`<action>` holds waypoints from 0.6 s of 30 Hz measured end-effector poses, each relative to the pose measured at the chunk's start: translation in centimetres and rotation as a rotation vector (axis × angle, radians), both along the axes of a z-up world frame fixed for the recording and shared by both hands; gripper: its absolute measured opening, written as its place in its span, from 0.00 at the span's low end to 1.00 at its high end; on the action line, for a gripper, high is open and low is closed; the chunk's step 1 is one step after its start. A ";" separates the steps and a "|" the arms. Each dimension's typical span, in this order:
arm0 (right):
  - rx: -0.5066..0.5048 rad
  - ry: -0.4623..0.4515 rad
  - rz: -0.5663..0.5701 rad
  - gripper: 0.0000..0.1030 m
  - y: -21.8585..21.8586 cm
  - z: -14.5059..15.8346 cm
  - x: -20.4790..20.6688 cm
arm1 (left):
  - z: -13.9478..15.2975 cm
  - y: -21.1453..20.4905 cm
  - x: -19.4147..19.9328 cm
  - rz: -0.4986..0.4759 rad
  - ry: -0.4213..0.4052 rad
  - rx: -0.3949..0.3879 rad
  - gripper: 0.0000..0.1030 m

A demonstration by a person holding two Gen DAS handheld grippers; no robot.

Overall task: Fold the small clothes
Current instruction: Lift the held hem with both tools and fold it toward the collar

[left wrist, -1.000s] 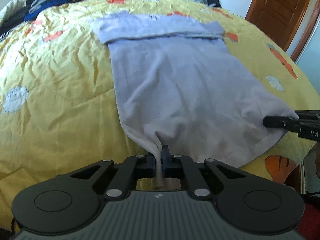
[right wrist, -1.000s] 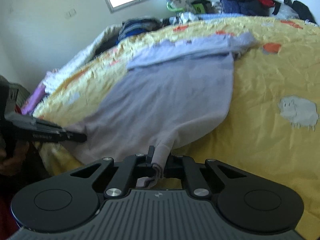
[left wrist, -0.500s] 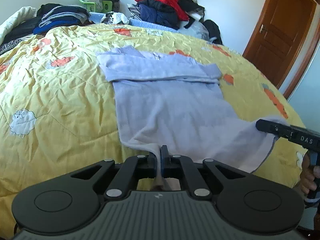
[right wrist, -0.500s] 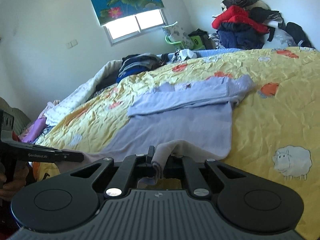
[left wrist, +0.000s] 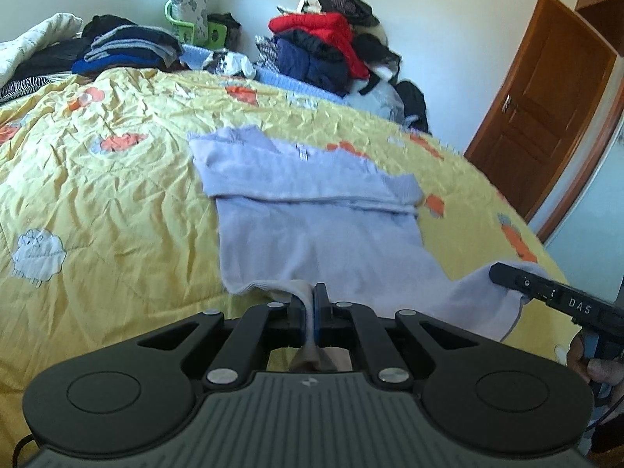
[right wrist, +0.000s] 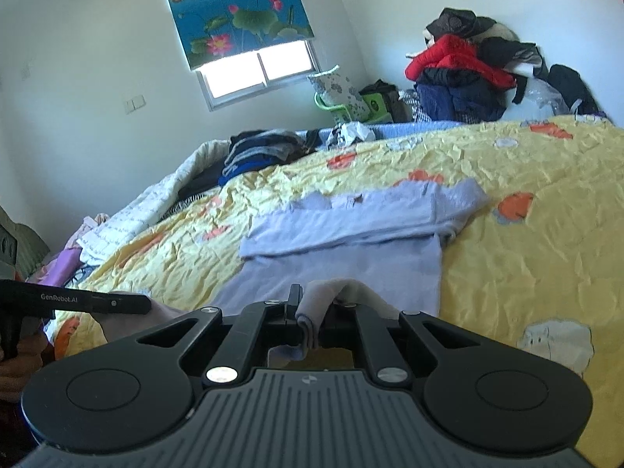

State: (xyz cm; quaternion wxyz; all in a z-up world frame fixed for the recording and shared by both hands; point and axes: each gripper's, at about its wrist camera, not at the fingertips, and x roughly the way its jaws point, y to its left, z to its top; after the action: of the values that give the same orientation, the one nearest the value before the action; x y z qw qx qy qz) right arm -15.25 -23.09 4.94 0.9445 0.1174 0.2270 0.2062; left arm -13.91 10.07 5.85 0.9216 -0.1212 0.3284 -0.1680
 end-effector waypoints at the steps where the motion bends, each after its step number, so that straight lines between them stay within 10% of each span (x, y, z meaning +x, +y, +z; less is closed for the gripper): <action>1: 0.004 -0.007 -0.003 0.11 0.0 0.2 0.2 | 0.1 0.1 0.0 0.006 -0.009 -0.010 0.04; 18: 0.042 -0.085 -0.079 0.11 -0.6 2.0 4.3 | 2.1 0.8 4.3 0.123 -0.086 -0.113 0.04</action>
State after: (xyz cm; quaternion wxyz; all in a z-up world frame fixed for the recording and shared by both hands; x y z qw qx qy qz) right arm -10.91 -23.69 6.90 0.9581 0.1373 0.1773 0.1783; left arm -9.60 10.89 7.99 0.9351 -0.1856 0.2703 -0.1342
